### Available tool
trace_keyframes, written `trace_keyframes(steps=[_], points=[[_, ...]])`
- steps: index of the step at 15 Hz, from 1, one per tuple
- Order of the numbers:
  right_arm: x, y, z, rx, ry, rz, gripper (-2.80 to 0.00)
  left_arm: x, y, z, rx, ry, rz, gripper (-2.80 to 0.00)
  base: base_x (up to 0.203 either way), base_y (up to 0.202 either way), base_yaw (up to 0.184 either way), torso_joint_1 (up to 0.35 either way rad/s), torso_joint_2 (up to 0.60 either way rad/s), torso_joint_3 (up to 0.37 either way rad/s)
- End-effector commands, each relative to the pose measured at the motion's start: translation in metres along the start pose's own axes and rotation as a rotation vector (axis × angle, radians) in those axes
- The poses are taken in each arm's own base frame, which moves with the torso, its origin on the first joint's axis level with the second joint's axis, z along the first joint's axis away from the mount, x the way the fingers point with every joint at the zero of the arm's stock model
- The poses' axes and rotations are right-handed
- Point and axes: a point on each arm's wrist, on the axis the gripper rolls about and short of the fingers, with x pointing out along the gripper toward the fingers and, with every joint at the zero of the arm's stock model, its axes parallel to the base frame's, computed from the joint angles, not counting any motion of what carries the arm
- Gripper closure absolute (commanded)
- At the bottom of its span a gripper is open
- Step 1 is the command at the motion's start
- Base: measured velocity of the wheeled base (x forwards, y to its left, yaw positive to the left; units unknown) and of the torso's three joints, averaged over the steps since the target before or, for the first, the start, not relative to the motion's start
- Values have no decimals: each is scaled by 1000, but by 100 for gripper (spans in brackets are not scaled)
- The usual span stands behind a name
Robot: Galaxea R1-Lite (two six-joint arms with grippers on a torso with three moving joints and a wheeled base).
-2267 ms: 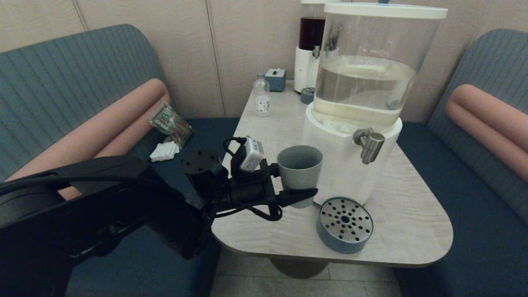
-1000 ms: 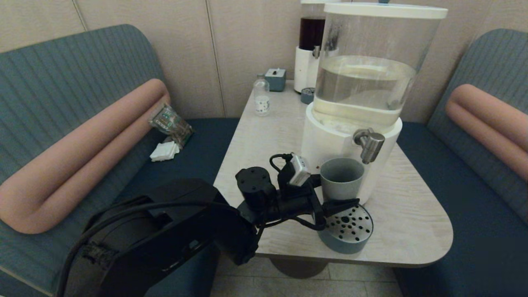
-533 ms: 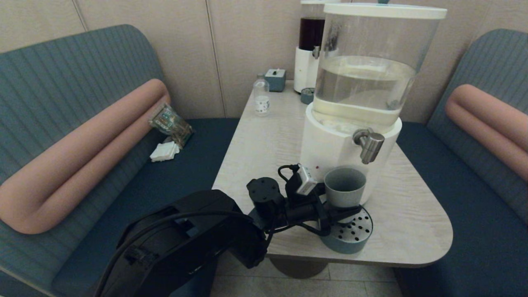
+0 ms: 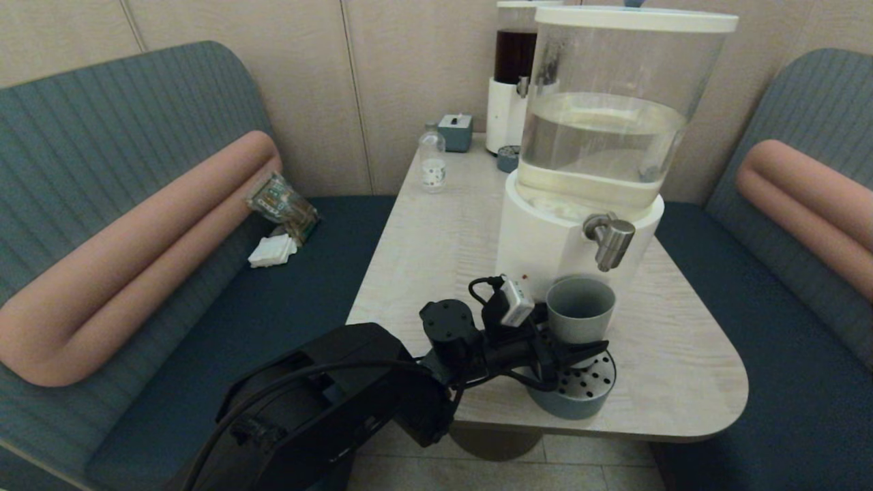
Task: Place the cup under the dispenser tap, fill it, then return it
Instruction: Place it under the water dispenser
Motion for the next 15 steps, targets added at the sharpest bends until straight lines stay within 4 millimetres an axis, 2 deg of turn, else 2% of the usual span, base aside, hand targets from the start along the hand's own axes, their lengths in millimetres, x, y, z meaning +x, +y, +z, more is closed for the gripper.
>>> trace_keyframes(steps=[1,4,5,10,15], points=[[0,0,0,-1,1,0,0,-2,-1,-9,-8,11,-4,0,0,0,0,0,0,0],[0,0,0,0,1,0,0,-3,-3,-11,-12,18,-3,0,0,0,0,0,0,0],[0,0,0,0,1,0,0,-3,-4,-12,-13,22,-5,-280,0,0,0,0,0,0],[0,0,0,-1,1,0,0,-1,-4,-12,-11,15,-6,-280,0,0,0,0,0,0],[0,0,0,0,1,0,0,-7,-9,5,-19,35,16,-280,0,0,0,0,0,0]])
